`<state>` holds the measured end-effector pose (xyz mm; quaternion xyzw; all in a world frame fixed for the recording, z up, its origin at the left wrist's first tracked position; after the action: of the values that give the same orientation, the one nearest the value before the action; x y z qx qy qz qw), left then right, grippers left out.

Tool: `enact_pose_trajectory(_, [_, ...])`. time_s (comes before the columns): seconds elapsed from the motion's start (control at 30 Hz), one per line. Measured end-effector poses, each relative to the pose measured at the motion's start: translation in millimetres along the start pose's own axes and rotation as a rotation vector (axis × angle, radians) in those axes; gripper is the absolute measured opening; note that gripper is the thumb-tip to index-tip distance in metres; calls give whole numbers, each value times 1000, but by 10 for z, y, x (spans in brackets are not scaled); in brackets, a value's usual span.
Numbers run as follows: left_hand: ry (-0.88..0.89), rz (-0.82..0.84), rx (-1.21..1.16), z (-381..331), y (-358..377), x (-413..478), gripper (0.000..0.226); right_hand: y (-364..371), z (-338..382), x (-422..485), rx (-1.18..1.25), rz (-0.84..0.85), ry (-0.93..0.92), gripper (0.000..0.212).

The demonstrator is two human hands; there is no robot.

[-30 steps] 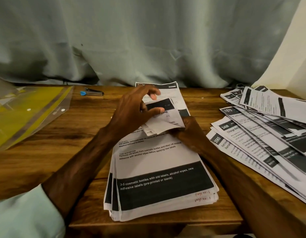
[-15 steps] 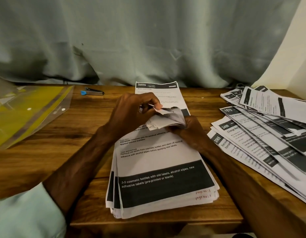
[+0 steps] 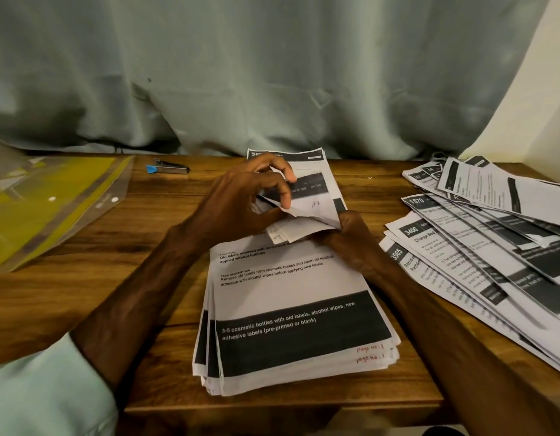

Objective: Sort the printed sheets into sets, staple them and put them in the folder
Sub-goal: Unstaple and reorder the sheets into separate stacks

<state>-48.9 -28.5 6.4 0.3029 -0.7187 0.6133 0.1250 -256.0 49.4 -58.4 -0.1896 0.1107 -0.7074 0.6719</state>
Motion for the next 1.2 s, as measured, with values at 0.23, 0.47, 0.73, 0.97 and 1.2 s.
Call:
enact_pose_trajectory(0.23, [-193, -136, 53, 97, 95, 20, 37, 14, 25, -11, 76, 14, 21, 13])
enact_pose_trajectory(0.47, [-805, -390, -295, 361, 83, -202, 74, -117, 63, -104, 211, -161, 46, 14])
enact_pose_trajectory(0.73, [-835, 2, -1230, 76, 34, -198, 45, -184, 419, -159, 295, -309, -1, 14])
enact_pose_trajectory(0.97, [-723, -442, -1120, -281, -276, 77, 22, -451, 921, -282, 273, -235, -127, 14])
enact_pose_trajectory(1.2, [-541, -588, -1044, -692, -610, 342, 13, -653, 1250, -337, 246, -341, -243, 20])
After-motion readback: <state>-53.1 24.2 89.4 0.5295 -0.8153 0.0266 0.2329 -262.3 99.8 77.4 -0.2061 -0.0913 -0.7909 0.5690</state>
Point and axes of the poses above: each hand's wrist, its own x-axis towards the middle knuckle, its own y-axis out of the palm, z = x × y, the point moved 2 cm from there along x, towards the middle knuckle, and after that the axes turned 9 degrees about z, right-handed, at the moved point
